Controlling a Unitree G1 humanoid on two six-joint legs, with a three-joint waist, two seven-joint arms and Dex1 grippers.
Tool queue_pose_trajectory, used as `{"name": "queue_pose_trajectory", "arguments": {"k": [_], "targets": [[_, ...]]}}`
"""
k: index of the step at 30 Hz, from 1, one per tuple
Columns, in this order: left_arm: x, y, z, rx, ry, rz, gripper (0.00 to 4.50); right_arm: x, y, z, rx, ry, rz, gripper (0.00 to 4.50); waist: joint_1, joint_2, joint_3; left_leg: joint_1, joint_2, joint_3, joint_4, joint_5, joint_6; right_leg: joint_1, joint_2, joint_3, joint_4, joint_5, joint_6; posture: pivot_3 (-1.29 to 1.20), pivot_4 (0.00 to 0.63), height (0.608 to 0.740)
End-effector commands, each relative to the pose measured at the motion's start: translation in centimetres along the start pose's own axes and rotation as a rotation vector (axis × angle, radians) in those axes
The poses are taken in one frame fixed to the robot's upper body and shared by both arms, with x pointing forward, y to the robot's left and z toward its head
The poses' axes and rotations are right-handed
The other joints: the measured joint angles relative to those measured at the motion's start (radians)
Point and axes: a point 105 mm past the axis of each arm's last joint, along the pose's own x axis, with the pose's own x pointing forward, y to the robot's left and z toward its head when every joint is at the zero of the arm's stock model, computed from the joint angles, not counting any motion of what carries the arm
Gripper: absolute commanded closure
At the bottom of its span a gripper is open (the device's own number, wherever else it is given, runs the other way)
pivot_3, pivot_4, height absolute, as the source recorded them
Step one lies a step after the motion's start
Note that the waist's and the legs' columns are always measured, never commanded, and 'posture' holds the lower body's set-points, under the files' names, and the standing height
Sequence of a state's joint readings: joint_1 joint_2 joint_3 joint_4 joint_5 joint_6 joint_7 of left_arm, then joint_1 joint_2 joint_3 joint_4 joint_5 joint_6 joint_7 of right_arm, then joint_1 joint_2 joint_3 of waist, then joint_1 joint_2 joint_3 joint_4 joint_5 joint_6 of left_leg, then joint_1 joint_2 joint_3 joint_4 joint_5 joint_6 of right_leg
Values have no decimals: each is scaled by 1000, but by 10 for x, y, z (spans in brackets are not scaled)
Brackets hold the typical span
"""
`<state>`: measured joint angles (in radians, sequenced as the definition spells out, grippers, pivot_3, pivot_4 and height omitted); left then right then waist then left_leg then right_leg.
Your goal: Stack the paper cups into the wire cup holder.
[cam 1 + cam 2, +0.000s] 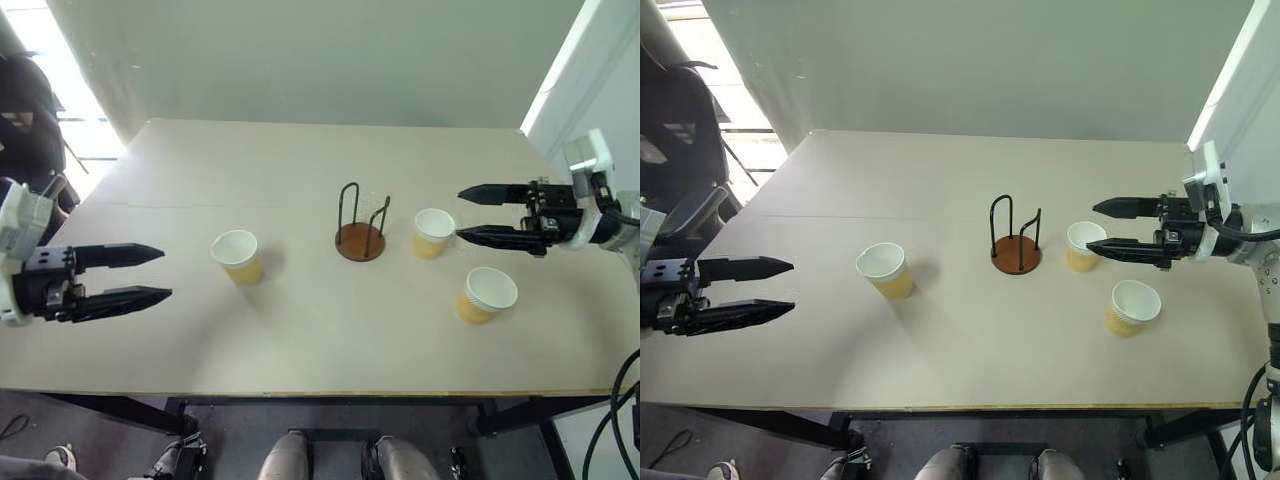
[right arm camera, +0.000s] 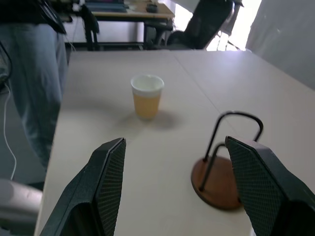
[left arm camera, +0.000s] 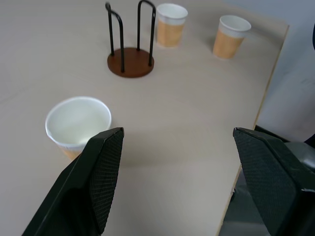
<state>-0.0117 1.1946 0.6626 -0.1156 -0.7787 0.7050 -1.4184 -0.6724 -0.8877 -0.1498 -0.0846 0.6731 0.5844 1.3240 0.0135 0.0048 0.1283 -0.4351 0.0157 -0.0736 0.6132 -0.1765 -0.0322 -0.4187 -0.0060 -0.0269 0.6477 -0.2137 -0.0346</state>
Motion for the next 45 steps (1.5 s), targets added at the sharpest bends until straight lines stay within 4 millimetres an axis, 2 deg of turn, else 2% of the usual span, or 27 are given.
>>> {"name": "queue_pose_trajectory", "arguments": {"k": [1, 4, 9, 11, 15, 19, 22, 25, 27, 29, 33, 36, 41, 45], "targets": [[-7, -3, 8, 41, -8, 22, 706, 28, 31, 24, 1, -133, 101, 1196, -2, 0, 0, 0, 0, 0, 0, 0, 0, 0, 1, 0, 0, 0, 0, 0, 150, 740], [-4, -2, 5, 34, -12, 28, 706, 69, 46, 18, 77, -195, 84, 1196, -4, -2, -1, 1, 2, 0, 0, 1, 2, 1, 2, 0, 0, 0, -1, 0, 150, 740], [-3, -5, 5, 33, -19, 31, 706, 116, 39, -6, 181, -160, -120, 1196, -7, -2, -1, 3, 2, 0, 1, 3, 4, 1, 2, 0, 2, 1, -2, 0, 150, 740], [-4, -4, 6, 36, -19, 38, 706, 126, 33, -19, 193, -109, -199, 1196, -3, -3, -2, 2, 2, 0, 2, 2, 2, 1, 2, 0, 2, 1, -3, 0, 150, 740], [-5, -4, 6, 37, -19, 41, 706, 130, 32, -22, 194, -94, -230, 1196, 2, -3, -2, 0, 2, 0, 2, 2, 1, -2, 1, 0, 2, 4, -7, 0, 150, 740], [-1, -4, 5, 35, -20, 37, 706, 147, 30, -69, 304, 63, -314, 1196, 0, -8, -5, 1, 2, 0, 1, 0, -1, -4, 2, 0, 2, 5, -10, 0, 150, 740], [0, -5, 5, 33, -23, 34, 706, 154, 23, -89, 336, 130, -399, 1196, 0, -7, -4, 0, 3, 0, 1, 0, -2, -7, 2, 0, 3, 6, -12, 0, 150, 740], [-1, -4, 6, 32, -27, 36, 706, 160, 25, -104, 366, 163, -423, 1196, 0, -8, -5, -1, 3, 0, 0, 0, -3, -8, 2, 0, 4, 6, -12, 0, 150, 740], [4, -5, 11, 38, -63, 22, 706, 163, 16, -121, 383, 197, -521, 1196, 1, -8, -5, -1, 3, -1, 0, 0, -3, -8, 2, 0, 4, 6, -12, 0, 150, 740], [9, -7, 14, 42, -85, 5, 706, 163, 9, -130, 387, 212, -586, 1196, 2, -8, -5, -1, 3, -1, 0, -1, -4, -8, 2, 0, 4, 6, -12, 0, 150, 740], [11, -8, 14, 44, -97, 6, 706, 155, -3, -135, 379, 221, -671, 1196, 2, -7, -4, -3, 3, 0, 0, -1, -5, -10, 2, 0, 3, 7, -12, 0, 150, 740], [12, -6, 22, 62, -139, 23, 706, 143, -15, -138, 374, 220, -747, 1196, 3, -7, -5, -2, 3, -1, 0, -3, -7, -10, 2, 0, 3, 7, -12, 0, 150, 740], [14, 7, 39, 110, -243, 121, 706, 131, -24, -138, 364, 210, -799, 1196, 4, -7, -4, -2, 3, -1, 0, -3, -8, -10, 2, 0, 3, 7, -12, 0, 150, 740], [20, 25, 50, 153, -310, 238, 706, 129, -29, -137, 356, 198, -824, 1196, 4, -7, -4, -1, 3, -1, 0, -3, -8, -9, 2, 0, 3, 7, -11, 0, 150, 740]]}}
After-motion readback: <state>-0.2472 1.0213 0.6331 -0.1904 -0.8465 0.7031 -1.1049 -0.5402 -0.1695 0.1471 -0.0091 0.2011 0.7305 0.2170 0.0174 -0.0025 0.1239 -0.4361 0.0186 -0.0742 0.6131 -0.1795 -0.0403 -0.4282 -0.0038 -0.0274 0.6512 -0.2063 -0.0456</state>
